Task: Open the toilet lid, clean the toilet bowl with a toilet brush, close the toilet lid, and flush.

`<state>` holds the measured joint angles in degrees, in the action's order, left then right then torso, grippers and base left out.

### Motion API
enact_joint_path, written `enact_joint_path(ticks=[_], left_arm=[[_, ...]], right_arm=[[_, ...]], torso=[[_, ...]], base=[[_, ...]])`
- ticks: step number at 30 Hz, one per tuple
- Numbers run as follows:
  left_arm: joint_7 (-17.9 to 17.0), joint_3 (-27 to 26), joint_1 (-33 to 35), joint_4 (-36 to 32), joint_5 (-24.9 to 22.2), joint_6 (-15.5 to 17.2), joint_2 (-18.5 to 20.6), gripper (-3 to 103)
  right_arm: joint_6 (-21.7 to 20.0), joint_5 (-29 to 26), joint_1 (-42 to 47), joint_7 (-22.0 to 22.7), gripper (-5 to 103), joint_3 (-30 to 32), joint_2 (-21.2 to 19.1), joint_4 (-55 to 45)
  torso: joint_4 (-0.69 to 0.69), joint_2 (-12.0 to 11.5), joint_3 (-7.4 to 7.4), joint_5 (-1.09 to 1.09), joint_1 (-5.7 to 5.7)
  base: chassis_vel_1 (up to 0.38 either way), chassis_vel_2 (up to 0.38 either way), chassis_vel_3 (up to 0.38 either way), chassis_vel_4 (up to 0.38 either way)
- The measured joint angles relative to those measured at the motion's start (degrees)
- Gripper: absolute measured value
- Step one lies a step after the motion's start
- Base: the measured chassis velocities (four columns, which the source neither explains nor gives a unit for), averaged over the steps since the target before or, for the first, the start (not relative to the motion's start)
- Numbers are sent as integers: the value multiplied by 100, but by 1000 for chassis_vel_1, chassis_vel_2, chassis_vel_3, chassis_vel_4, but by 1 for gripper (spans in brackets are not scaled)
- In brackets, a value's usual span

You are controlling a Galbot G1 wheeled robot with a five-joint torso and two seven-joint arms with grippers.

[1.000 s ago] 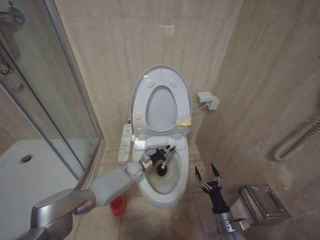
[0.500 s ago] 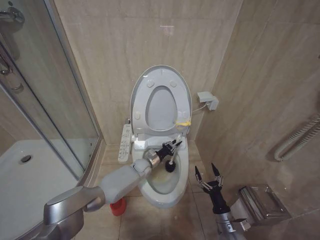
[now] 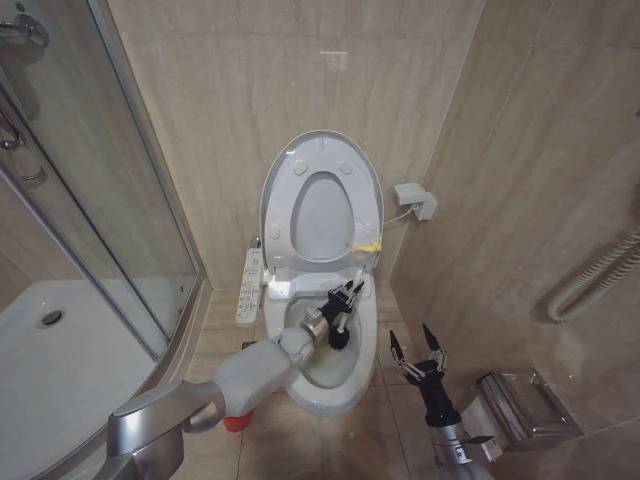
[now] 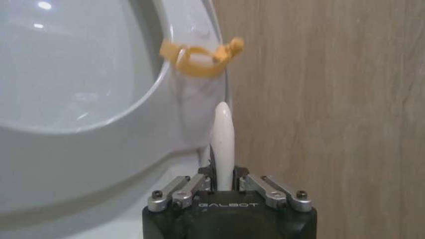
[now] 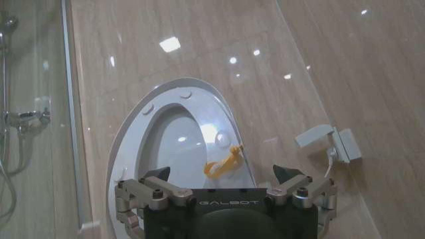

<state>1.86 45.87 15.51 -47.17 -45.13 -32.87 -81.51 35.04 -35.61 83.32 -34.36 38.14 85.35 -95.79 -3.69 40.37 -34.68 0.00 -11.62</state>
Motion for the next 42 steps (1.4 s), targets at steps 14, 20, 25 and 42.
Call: enact_joint_path(ticks=[14, 20, 25, 42], left_arm=[[-222, -300, -30, 192, 164, -167, -339, 19], [-222, -428, 144, 663, 450, -241, -369, 19], [-304, -538, 34, 395, 468, -288, -428, 19], [-307, -474, 87, 401, 347, -314, -487, 19]], right_arm=[[1, -39, 10, -20, 100, 36, 7, -12], [0, -34, 16, -44, 100, 19, 12, -16], [0, -55, 16, -48, 100, 29, -17, -16], [4, -87, 50, -56, 100, 36, -79, -56]], torso=[[-3, 0, 0, 0, 0], [6, 0, -1, 0, 0], [1, 0, 0, 0, 0], [-1, 0, 0, 0, 0]], base=[[0, 0, 0, 0], [0, 0, 0, 0], [0, 0, 0, 0], [0, 0, 0, 0]])
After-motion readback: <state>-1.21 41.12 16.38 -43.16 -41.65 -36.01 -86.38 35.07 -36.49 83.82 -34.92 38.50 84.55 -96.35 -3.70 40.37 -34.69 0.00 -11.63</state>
